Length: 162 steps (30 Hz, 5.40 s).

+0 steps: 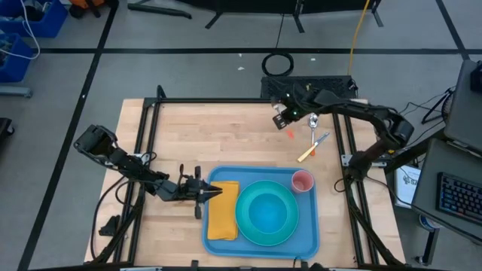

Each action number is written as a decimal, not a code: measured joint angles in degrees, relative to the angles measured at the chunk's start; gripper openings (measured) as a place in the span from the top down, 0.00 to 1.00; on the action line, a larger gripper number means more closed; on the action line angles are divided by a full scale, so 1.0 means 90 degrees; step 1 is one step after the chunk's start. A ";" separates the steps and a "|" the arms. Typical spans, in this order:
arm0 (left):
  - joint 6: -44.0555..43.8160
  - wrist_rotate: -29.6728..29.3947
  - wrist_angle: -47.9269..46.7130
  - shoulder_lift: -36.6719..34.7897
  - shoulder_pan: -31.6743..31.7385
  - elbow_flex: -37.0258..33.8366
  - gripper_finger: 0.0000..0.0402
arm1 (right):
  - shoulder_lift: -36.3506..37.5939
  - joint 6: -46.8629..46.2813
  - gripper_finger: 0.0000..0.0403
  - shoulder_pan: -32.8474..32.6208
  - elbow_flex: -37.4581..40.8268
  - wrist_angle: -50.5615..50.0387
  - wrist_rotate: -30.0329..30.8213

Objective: Set up tray
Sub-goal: Put the orange fork on top of the napkin

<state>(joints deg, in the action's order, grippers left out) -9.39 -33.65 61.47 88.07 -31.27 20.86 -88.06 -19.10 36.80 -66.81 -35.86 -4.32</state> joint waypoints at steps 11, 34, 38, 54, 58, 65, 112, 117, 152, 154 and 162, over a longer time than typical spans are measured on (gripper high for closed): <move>0.0341 -0.0649 0.0019 0.0000 -0.0189 0.0000 0.90 | 0.0555 -0.0334 1.00 -0.1835 -0.0002 0.1127 0.0640; 0.3403 -0.1278 -0.0063 0.0000 0.0730 0.0777 0.90 | 0.0555 0.0937 1.00 -0.4764 0.1997 0.7869 0.2393; 0.3370 -0.1207 0.0229 0.0005 0.1130 0.0780 0.90 | 0.0555 0.1295 1.00 -0.5031 0.2272 0.8708 0.2705; 0.4448 -0.0478 0.0716 0.0000 0.1287 0.1263 0.89 | 0.0549 0.2940 1.00 -0.5686 0.2353 1.0097 0.3636; 0.4314 -0.0712 -0.0006 0.0000 0.1300 0.1516 0.83 | 0.0482 0.3121 1.00 -0.5686 0.2353 1.0236 0.3632; 0.4128 -0.1595 -0.0392 0.0000 0.1338 0.1598 0.67 | 0.0446 0.3371 1.00 -0.5686 0.2353 1.0934 0.3450; 0.3181 -0.1721 -0.0379 0.0000 0.1537 0.1598 0.59 | -0.0936 0.3501 1.00 -0.5378 0.1802 1.2318 0.3628; 0.3186 -0.1718 -0.0381 0.0000 0.1537 0.1598 0.59 | -0.0936 0.3355 1.00 -0.5379 0.1802 1.2312 0.3483; 0.3162 -0.1172 -0.0519 0.0000 0.1469 0.1597 0.98 | -0.0922 0.3369 1.00 -0.5387 0.1798 1.2089 0.3442; 0.3130 -0.1163 -0.0534 0.0000 0.1469 0.1593 0.98 | -0.0922 0.3370 1.00 -0.5387 0.1797 1.2051 0.3442; 0.3020 -0.1233 -0.0528 0.0000 0.1469 0.1593 0.98 | -0.0922 0.3394 0.98 -0.5387 0.1797 1.2023 0.3442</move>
<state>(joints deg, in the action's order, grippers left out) 17.79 -44.74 56.72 88.07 -18.04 35.20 -96.36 11.44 -11.68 -50.63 72.35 26.65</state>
